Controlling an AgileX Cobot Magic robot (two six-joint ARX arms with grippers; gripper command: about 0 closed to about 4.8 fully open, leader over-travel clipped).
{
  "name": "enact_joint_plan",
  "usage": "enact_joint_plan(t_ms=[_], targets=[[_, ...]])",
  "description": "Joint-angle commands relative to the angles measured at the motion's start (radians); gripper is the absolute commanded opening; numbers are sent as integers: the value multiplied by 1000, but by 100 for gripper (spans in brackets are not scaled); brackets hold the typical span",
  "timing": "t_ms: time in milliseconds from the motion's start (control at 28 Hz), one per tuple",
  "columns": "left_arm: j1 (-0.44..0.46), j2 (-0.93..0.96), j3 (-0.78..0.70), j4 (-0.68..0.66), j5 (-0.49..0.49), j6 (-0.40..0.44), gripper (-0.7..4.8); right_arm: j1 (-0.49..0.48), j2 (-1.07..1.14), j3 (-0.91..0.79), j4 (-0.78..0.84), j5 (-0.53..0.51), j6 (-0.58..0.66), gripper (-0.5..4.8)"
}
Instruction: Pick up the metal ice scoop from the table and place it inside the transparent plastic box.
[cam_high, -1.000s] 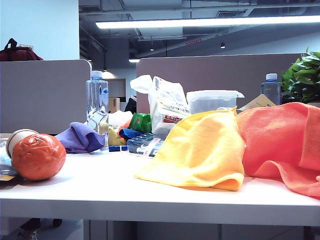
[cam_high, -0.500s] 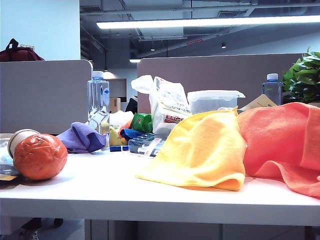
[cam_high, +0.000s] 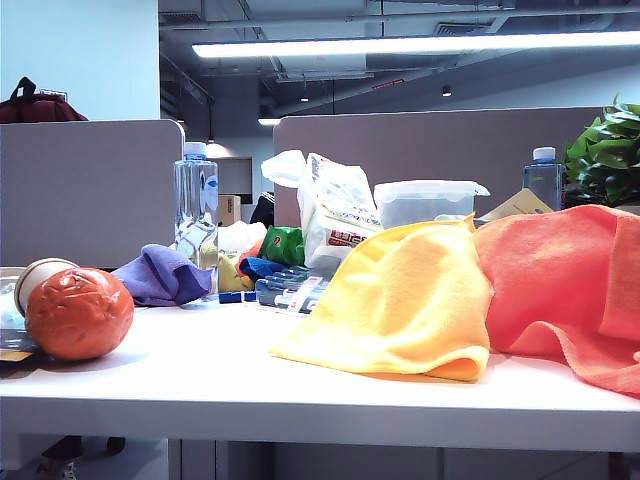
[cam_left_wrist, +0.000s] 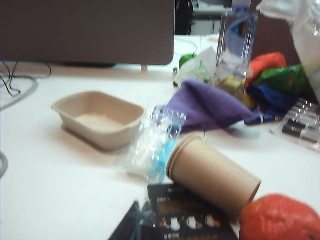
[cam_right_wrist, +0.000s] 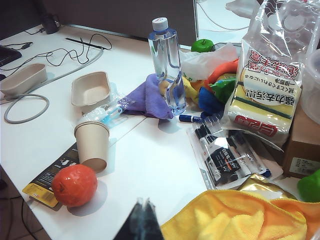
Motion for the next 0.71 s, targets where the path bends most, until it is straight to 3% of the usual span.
enact_joint_plan(t_ms=[36, 250, 714], targets=[[0, 1, 2, 37, 5, -6, -5, 1, -2, 3, 14, -1, 2, -1], [0, 1, 2, 34, 66, -15, -5, 1, -2, 3, 14, -1, 3, -1], [0, 1, 3, 33, 65, -14, -5, 1, -1, 3, 14, -1, 3, -1]])
